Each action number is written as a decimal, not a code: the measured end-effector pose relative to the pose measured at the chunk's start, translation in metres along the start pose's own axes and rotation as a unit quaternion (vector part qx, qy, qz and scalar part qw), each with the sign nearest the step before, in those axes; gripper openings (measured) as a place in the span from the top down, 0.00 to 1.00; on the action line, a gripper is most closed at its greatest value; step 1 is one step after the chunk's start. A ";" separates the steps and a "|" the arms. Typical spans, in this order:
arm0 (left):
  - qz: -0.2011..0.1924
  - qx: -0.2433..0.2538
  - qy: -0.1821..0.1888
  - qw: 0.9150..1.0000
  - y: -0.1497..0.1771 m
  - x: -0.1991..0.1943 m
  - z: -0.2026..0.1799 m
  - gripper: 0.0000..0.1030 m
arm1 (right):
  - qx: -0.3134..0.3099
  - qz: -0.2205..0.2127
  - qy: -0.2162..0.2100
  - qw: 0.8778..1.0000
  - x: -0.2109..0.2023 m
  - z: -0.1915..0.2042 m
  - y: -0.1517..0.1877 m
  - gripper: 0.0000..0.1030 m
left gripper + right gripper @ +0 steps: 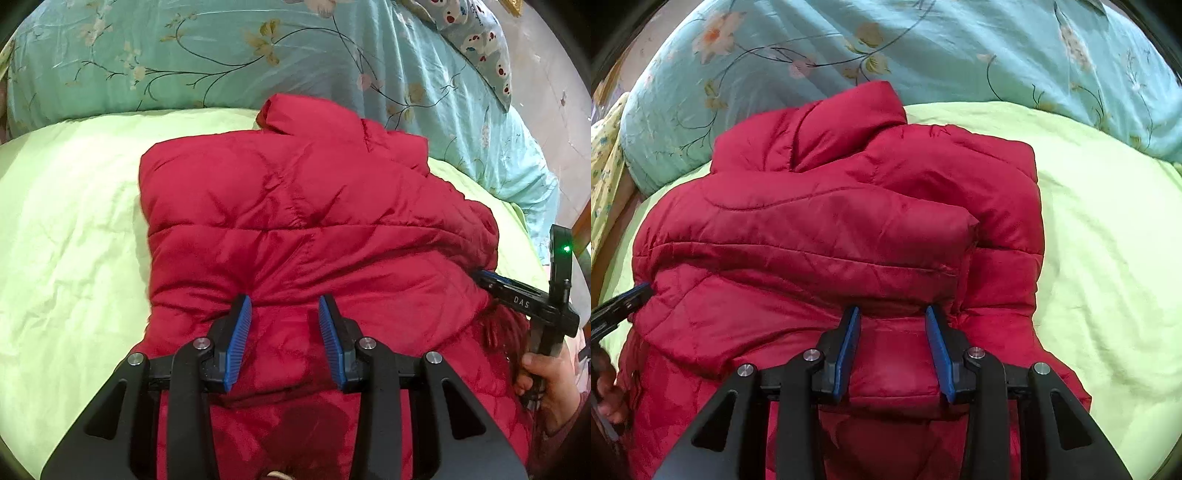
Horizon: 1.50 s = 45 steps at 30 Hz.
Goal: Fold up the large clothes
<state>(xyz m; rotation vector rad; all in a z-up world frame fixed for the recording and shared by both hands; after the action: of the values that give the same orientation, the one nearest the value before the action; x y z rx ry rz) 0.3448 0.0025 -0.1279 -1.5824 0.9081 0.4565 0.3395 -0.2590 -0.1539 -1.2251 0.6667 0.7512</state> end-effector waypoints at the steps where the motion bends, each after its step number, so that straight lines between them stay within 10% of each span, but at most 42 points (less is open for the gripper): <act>1: 0.003 -0.001 0.003 1.000 0.001 0.002 0.001 0.65 | 0.001 -0.001 -0.001 1.000 0.000 0.000 0.000 0.63; 20: 0.015 -0.002 -0.007 1.000 0.003 0.009 0.001 0.65 | 0.031 -0.006 -0.033 0.999 -0.042 -0.002 0.009 0.55; 25: 0.008 0.004 -0.019 1.000 0.008 -0.013 -0.002 0.48 | 0.028 -0.005 -0.039 0.999 -0.074 -0.005 0.029 0.48; 45: 0.015 -0.049 -0.051 0.997 0.104 -0.107 0.036 0.41 | 0.027 0.014 -0.039 0.999 -0.158 -0.020 0.114 0.35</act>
<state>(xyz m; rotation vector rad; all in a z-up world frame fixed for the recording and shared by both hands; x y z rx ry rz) 0.2063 0.0690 -0.1264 -1.6202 0.8438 0.6063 0.1530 -0.2820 -0.0976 -1.1338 0.6370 0.7953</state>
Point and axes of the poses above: each gripper's, at about its wrist camera, not at the fingertips, and x roughly the way its jaws point, z to its left, y to its underside, the point moved 10 cm from there along x, roughly the way its jaws point
